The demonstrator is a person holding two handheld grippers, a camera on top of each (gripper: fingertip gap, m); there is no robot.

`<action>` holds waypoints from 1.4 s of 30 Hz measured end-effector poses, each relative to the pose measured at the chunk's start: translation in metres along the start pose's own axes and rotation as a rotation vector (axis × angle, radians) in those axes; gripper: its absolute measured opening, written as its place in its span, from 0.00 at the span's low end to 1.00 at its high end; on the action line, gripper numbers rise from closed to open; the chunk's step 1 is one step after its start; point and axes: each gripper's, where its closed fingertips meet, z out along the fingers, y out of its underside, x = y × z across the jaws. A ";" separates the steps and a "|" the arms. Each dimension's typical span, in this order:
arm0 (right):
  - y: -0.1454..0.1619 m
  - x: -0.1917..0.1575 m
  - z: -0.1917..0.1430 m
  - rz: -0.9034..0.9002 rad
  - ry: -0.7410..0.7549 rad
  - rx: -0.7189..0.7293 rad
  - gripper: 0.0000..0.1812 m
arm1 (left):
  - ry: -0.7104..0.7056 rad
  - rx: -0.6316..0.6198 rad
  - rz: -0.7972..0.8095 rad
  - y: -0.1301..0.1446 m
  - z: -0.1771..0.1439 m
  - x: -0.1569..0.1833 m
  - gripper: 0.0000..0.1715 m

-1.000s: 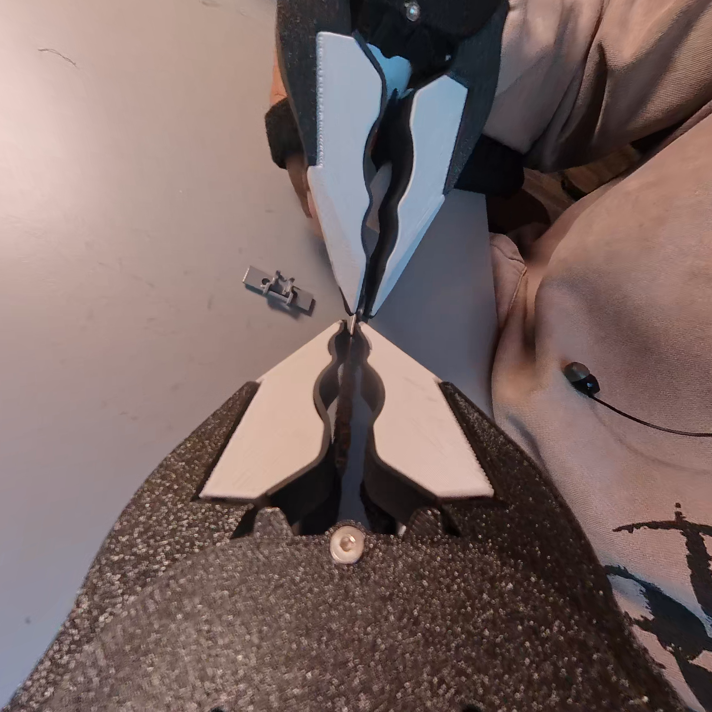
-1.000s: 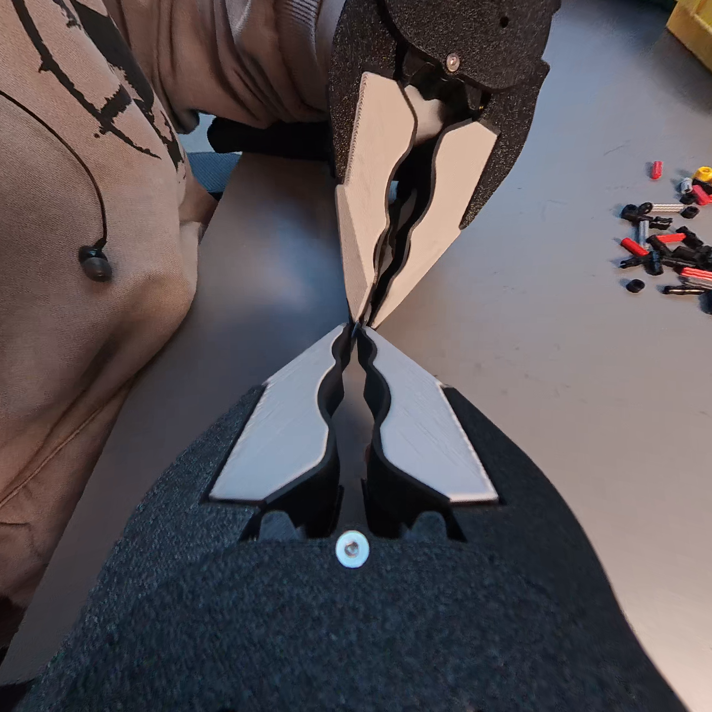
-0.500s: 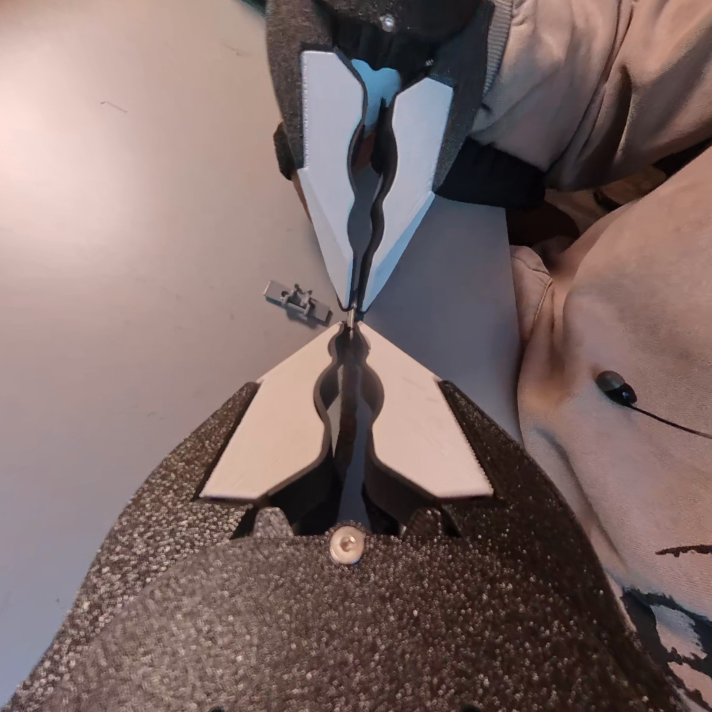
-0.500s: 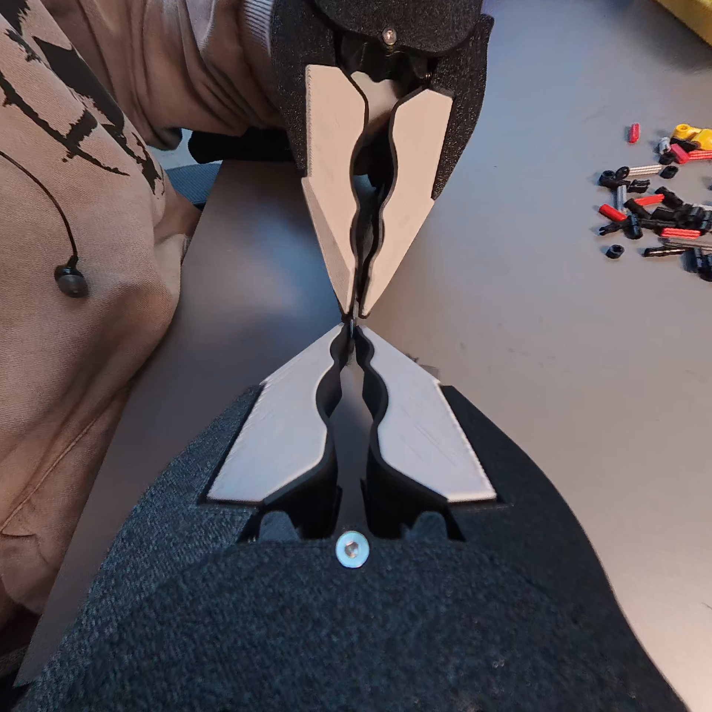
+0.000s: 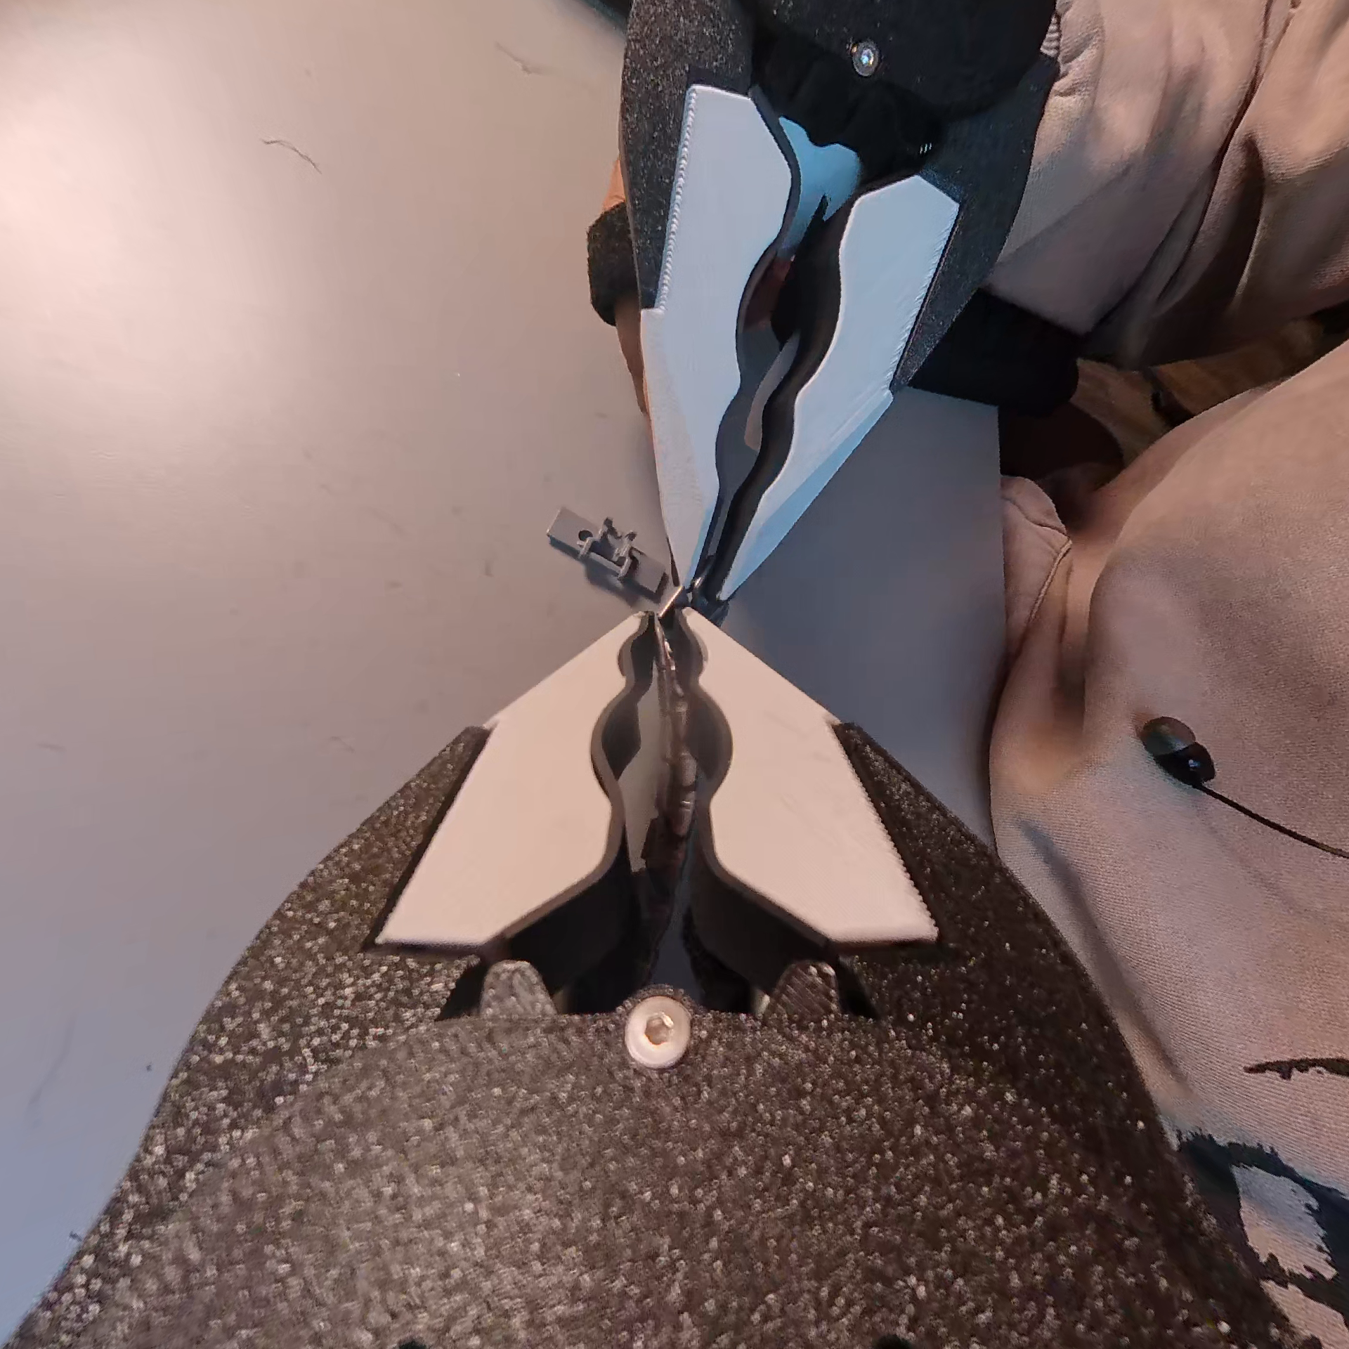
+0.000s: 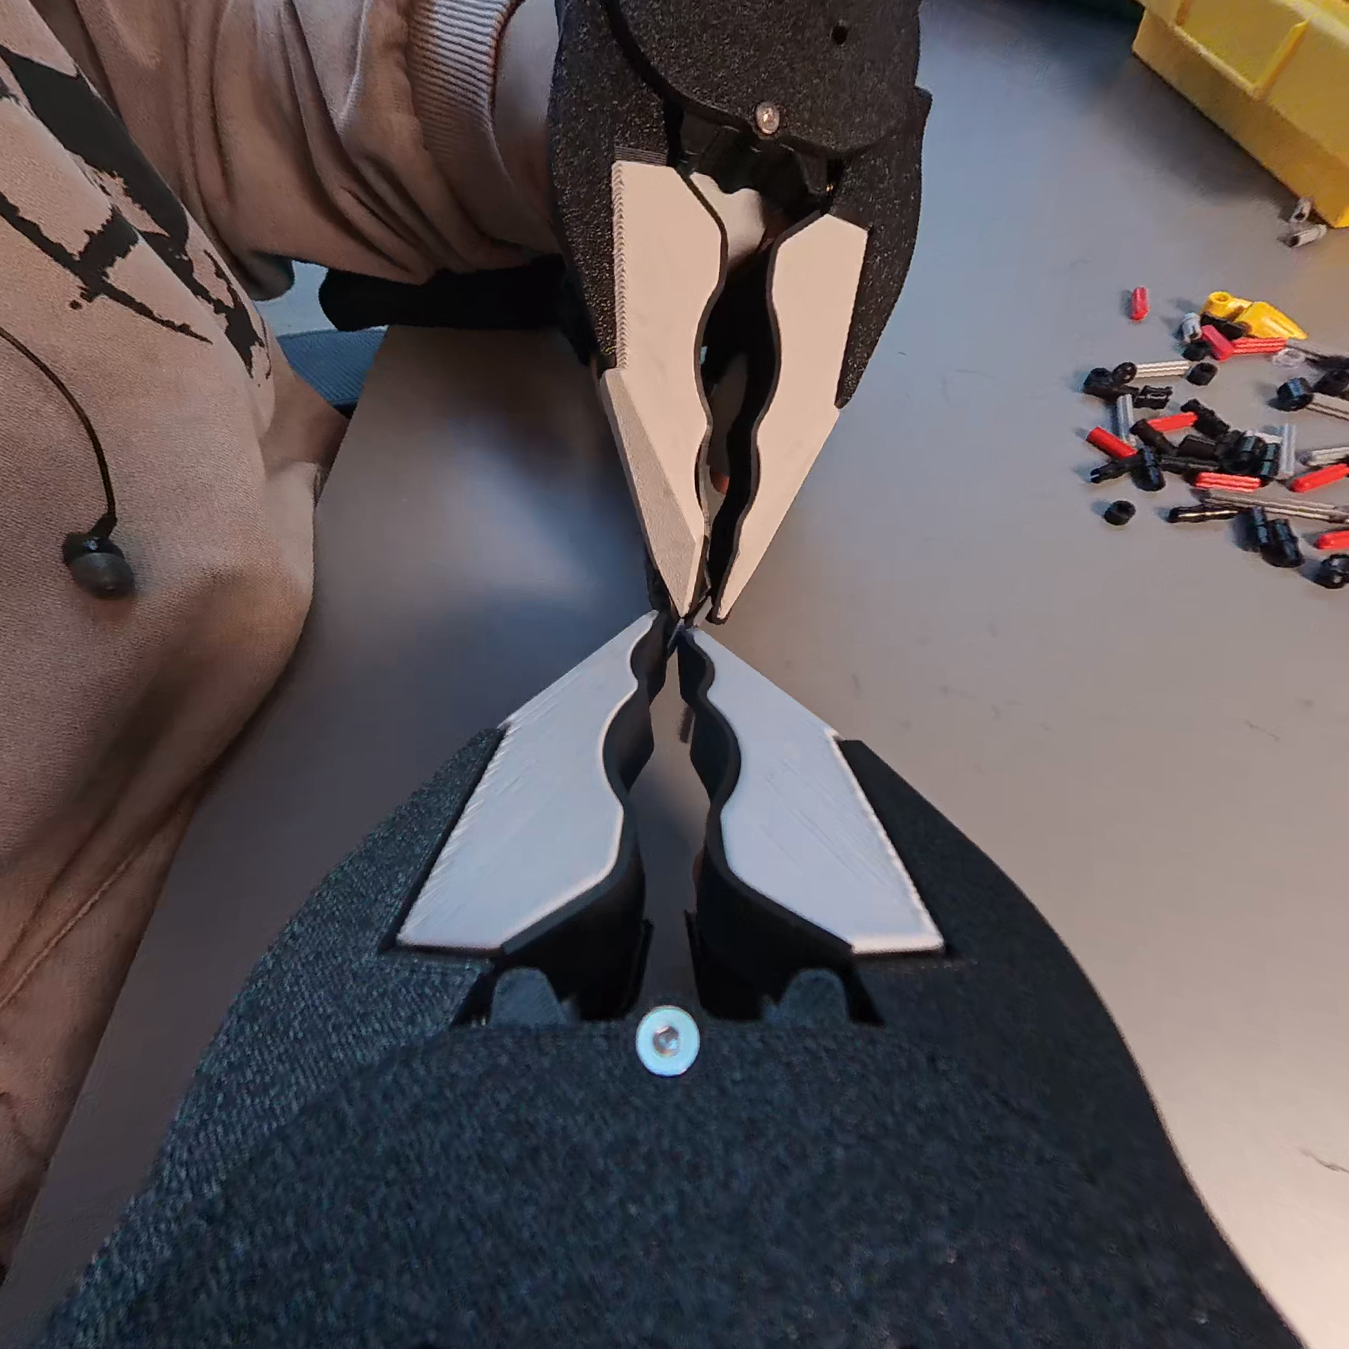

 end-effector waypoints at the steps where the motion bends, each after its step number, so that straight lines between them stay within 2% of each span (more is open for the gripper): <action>1: -0.001 0.000 0.000 0.004 -0.003 0.008 0.00 | -0.007 0.003 0.008 0.000 0.000 0.000 0.02; 7: -0.008 0.009 -0.007 0.036 0.009 0.058 0.00 | -0.024 0.048 0.097 -0.008 -0.009 0.004 0.02; 10: -0.003 0.005 -0.004 -0.076 0.024 0.000 0.00 | -0.059 -0.018 0.208 -0.002 -0.006 0.010 0.03; 14: -0.002 -0.001 0.001 -0.171 0.033 -0.035 0.00 | -0.083 -0.007 0.234 -0.013 -0.007 0.015 0.01; 17: -0.001 -0.004 0.002 -0.178 0.027 -0.041 0.00 | -0.116 -0.064 0.281 -0.007 -0.004 0.013 0.01; 21: 0.000 -0.005 0.000 -0.176 0.033 -0.037 0.00 | -0.097 -0.105 0.290 0.002 -0.001 0.018 0.07; 24: 0.000 -0.006 0.000 -0.173 0.030 -0.038 0.00 | -0.128 -0.112 0.302 0.002 0.001 0.014 0.01; 29: 0.001 -0.008 -0.001 -0.125 0.011 -0.037 0.03 | -0.128 -0.086 0.290 0.000 0.000 0.015 0.01; 34: 0.001 -0.005 0.002 -0.119 0.043 -0.043 0.00 | -0.138 -0.088 0.276 0.002 -0.001 0.013 0.01; 38: -0.005 0.001 -0.001 -0.123 0.094 -0.035 0.00 | -0.089 -0.026 0.164 -0.004 -0.005 0.008 0.01; 40: -0.003 0.005 0.002 -0.166 0.147 -0.071 0.00 | -0.107 -0.023 0.145 -0.003 -0.003 0.001 0.01; 42: 0.000 0.003 0.003 -0.159 0.133 -0.077 0.00 | -0.095 -0.031 0.131 -0.002 -0.002 0.000 0.01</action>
